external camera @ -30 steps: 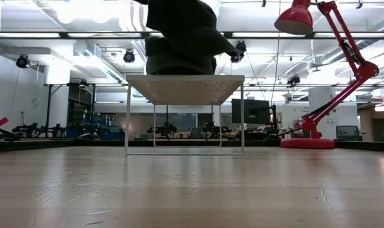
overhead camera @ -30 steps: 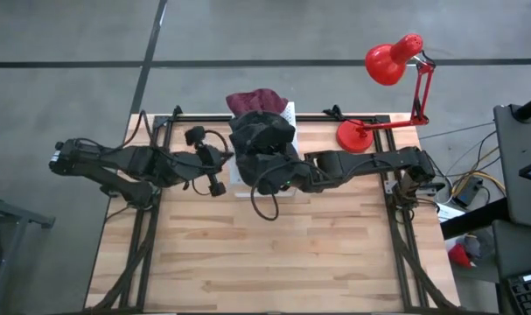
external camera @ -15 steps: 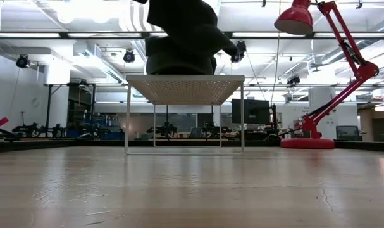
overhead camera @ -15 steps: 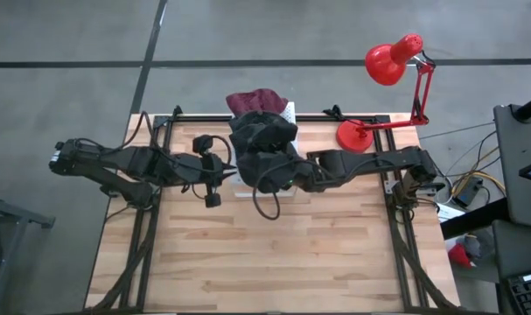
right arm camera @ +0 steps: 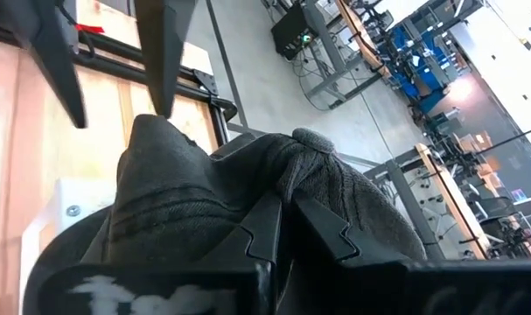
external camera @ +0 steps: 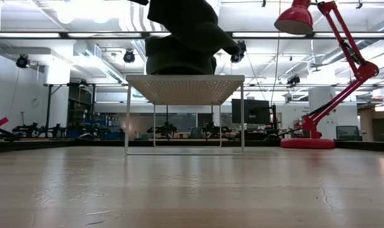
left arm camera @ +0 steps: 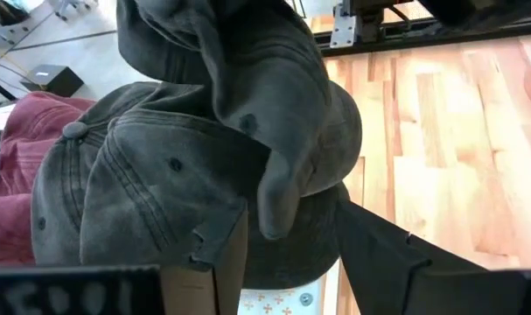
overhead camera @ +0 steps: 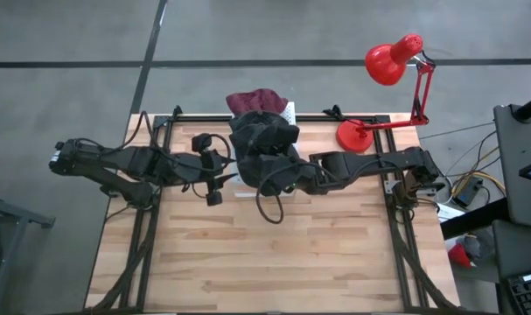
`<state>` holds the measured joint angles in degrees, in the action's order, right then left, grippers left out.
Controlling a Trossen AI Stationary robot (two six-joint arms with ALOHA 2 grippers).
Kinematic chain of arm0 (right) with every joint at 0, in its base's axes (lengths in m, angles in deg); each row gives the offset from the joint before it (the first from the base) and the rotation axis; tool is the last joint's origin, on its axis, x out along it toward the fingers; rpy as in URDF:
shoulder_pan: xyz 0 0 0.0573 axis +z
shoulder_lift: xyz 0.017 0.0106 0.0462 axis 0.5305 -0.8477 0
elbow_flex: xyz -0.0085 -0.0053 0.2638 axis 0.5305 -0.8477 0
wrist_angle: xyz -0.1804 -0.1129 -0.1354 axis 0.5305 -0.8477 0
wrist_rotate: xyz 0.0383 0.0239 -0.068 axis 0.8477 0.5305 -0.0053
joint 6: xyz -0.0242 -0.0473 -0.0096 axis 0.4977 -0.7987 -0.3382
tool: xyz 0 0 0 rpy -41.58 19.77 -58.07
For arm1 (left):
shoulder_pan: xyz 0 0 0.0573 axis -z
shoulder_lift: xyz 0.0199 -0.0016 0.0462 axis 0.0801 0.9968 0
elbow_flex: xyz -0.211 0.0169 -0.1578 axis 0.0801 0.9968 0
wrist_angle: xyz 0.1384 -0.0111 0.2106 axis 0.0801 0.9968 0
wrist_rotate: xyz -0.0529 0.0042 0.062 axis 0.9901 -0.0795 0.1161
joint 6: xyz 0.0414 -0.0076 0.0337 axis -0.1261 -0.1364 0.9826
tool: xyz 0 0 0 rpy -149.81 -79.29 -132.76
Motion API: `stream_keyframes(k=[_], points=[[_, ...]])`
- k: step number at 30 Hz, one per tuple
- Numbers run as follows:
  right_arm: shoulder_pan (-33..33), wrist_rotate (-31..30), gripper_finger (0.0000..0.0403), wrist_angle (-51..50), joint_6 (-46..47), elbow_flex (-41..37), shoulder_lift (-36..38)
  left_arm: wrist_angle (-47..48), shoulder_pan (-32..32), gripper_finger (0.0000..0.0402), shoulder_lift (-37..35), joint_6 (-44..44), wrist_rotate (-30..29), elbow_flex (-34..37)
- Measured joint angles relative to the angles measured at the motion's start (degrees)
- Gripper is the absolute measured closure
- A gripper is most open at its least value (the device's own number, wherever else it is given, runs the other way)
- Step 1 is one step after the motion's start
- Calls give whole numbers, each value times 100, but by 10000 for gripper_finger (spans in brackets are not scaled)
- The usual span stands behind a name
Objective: Pick & Place hat
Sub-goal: Stack the black cap on the black caps on the shelf
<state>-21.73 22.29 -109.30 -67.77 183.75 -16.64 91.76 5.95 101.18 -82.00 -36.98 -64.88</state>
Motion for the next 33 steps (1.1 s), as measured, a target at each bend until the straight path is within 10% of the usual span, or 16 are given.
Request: stream_keyframes(k=[18,27,33], points=[[35,7,381,728,-345,0,4,-644,-3,240,11,-80,193,0],[67,7,380,668,-350,-2,4,-387,-31,380,11,109,242,-26],[171,4,370,200,-248,-2,20,395,-34,395,-53,699,243,-391]])
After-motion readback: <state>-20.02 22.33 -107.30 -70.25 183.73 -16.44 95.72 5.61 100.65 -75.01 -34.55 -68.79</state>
